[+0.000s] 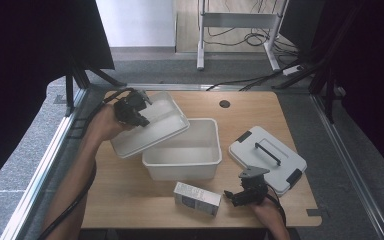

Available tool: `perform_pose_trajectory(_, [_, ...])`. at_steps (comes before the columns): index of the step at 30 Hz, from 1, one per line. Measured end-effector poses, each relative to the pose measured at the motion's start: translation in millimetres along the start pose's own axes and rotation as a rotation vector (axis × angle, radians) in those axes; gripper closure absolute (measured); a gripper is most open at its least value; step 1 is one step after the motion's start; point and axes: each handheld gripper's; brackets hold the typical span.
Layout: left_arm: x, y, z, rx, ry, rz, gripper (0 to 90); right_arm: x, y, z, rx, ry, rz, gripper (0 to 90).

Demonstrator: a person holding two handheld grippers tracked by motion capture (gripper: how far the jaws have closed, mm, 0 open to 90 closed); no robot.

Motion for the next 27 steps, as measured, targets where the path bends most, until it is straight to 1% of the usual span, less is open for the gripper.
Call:
perform_pose_trajectory(3, [-9.0, -6.5, 5.5, 0.021, -0.035, -0.006, 89.0, 0.0, 0.0, 0.0, 0.0, -0.001, 0.0, 0.0])
perform_pose_trajectory(4, [-12.4, -7.7, 6.5, 0.026, -0.059, -0.02, 89.0, -0.1, 0.0, -0.1, 0.001, -0.003, 0.001, 0.0])
perform_pose_trajectory(6, [-19.8, -11.5, 9.6, 0.034, -0.081, -0.021, 89.0, -0.1, 0.0, -0.1, 0.001, -0.003, 0.0, 0.0])
perform_pose_trajectory(11, [-36.0, -19.2, 17.5, 0.056, -0.112, -0.012, 89.0, -0.1, 0.0, -0.1, 0.001, -0.002, 0.0, 0.0])
perform_pose_trajectory(13, [-43.2, -21.5, 20.7, 0.071, -0.124, -0.006, 89.0, -0.1, 0.1, -0.2, 0.001, -0.003, 0.0, 0.0])
perform_pose_trajectory(19, [-67.1, -29.9, 31.7, 0.101, -0.174, 0.012, 89.0, -0.1, 0.1, -0.4, 0.002, -0.007, 0.0, 0.0])
perform_pose_trajectory(23, [-81.4, -36.9, 36.3, 0.119, -0.202, 0.013, 89.0, -0.1, 0.1, -0.3, 0.002, -0.006, 0.0, 0.0])
perform_pose_trajectory(27, [-96.7, -44.8, 40.5, 0.142, -0.226, 0.005, 89.0, -0.1, 0.0, -0.2, 0.002, -0.005, 0.001, 0.0])
Point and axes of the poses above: each handheld gripper's, and its own axes: y roughly forward along the jaws, x roughly out of its top, z roughly to its left, and after that the axes turned 13 degrees about -z, right-handed
